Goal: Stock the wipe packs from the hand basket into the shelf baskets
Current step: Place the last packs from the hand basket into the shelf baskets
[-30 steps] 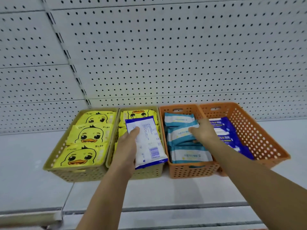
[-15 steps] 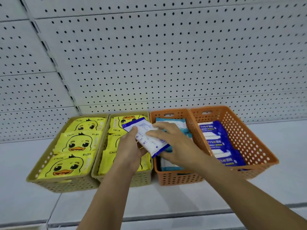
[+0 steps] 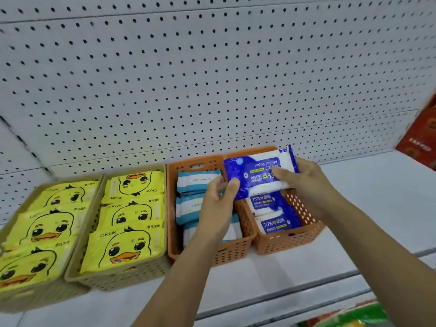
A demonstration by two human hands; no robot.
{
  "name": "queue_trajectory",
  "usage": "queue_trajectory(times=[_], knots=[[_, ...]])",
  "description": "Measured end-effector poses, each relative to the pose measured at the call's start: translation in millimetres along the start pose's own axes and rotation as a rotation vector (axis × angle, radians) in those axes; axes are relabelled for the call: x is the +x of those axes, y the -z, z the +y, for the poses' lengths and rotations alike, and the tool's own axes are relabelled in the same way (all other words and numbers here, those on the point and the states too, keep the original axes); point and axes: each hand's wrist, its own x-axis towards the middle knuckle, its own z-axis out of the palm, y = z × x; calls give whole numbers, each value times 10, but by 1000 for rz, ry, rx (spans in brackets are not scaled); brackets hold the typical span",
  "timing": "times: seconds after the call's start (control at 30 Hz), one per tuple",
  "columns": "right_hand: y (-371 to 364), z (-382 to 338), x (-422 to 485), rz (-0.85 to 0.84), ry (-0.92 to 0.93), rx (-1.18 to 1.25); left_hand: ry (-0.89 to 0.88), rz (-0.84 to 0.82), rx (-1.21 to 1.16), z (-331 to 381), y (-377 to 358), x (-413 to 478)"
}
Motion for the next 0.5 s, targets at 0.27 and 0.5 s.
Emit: queue_trajectory(times=[0.27, 0.5], knots=[[353, 61, 102, 62, -141, -86, -112, 34, 245, -111, -209, 84], [501, 237, 245, 4, -258, -687, -281, -138, 1079, -449, -176, -35]])
